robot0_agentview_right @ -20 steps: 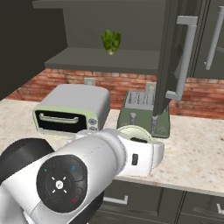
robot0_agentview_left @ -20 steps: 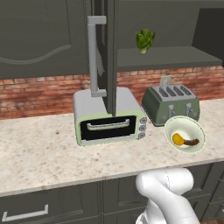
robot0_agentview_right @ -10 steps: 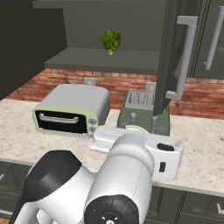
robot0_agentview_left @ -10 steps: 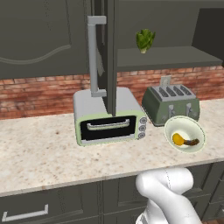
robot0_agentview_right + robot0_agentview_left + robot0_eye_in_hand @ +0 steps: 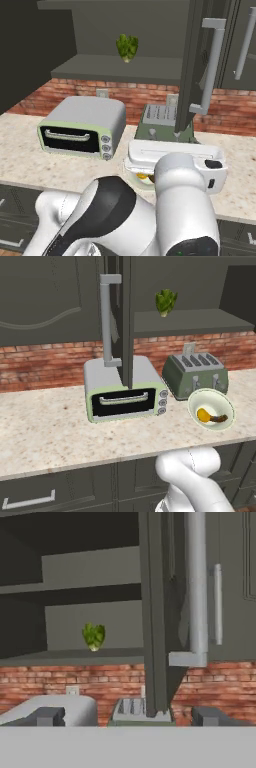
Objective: Open the cabinet. Pick the banana and mango from the cabinet and place them into the bowl. Then close the cabinet.
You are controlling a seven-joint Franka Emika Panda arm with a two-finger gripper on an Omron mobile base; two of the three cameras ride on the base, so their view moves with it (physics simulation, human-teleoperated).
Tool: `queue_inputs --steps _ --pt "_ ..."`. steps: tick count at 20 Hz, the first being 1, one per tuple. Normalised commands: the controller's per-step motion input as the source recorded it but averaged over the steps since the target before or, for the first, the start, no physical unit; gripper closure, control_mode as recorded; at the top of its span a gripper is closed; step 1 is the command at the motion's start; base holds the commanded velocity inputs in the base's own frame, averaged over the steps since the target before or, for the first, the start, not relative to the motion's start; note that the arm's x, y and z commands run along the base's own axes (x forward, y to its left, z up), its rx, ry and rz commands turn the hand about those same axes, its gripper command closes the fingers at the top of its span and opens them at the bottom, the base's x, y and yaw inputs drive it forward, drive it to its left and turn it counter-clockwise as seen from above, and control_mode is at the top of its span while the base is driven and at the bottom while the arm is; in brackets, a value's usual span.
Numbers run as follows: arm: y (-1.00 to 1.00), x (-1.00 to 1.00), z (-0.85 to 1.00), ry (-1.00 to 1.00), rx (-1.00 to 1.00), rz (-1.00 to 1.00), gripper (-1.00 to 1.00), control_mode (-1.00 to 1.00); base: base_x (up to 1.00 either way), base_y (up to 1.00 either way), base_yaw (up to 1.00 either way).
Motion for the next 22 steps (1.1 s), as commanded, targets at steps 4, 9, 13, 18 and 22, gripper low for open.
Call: queue_inputs --steps 4,9,13,18,22 --pt "-0.16 0.63 0.0 -0.09 0.01 0.17 -1.0 -1.0 0.0 0.0 0.0" --pt "-0.32 0.58 -0.02 -0.06 0.01 0.15 -1.0 -1.0 0.0 0.0 0.0" --pt "-0.53 0.62 -0.13 -0.01 0.0 0.17 -1.0 -1.0 0.0 0.0 0.0" --pt "-0.69 0.53 -0.2 0.0 0.0 0.18 -1.0 -1.0 0.0 0.0 0.0" --pt "-0.42 0.62 -0.11 -0.05 0.0 0.23 -1.0 -1.0 0.0 0.0 0.0"
